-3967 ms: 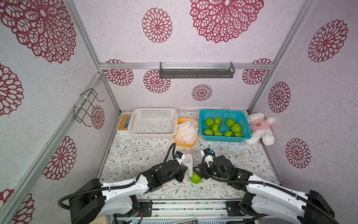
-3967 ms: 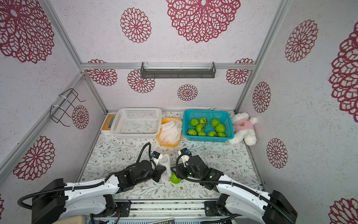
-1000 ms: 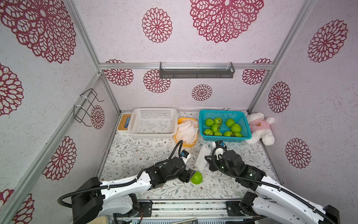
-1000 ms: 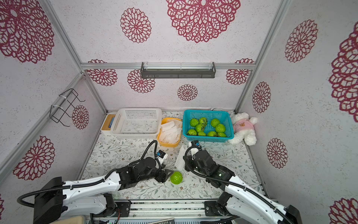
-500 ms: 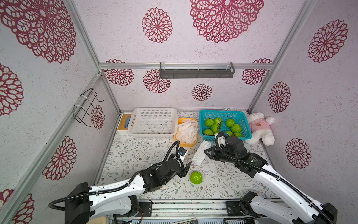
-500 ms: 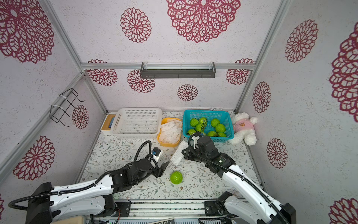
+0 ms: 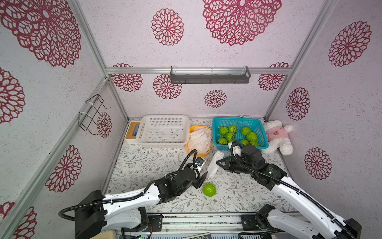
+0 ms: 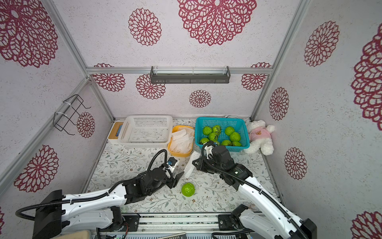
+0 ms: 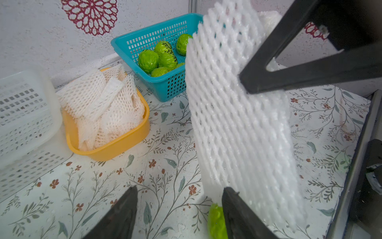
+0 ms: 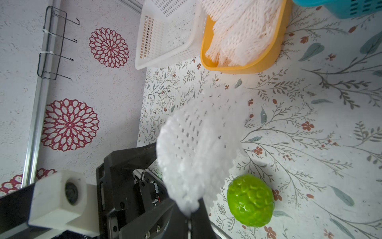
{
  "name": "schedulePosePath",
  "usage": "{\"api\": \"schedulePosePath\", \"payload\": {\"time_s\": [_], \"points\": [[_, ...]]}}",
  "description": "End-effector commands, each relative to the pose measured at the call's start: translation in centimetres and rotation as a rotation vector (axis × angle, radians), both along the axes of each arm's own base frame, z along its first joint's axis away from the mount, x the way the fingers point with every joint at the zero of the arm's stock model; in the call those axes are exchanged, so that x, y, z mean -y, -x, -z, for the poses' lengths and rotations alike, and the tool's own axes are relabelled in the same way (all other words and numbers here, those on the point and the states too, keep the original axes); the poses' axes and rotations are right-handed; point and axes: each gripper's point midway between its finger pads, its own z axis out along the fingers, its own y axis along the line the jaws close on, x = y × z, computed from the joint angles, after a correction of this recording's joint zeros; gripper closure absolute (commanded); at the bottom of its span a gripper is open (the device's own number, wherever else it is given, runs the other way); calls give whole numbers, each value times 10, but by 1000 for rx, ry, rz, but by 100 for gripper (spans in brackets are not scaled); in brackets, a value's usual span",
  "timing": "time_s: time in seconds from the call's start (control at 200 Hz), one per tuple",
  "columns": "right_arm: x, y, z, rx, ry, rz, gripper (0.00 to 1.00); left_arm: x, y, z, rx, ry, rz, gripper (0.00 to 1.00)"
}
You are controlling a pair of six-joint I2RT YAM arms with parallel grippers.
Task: Sleeve custard apples in foam nets
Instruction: Open the foam net.
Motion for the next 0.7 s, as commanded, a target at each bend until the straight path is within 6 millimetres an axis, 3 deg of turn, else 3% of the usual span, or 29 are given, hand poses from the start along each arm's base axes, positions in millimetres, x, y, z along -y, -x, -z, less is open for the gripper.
{"api": "schedulePosePath", "payload": {"time_s": [0.0,0.325,0.69], "points": [[5,-4,-17,31,-42,30,100,10,8,-8,20,1,55,34],[8,-7,-18,22,-50,39,100,7,7,-11,72,-58,31,33],[9,-4,-13,13,-50,36,100,27,-6,-31,141,-32,20,40]]}}
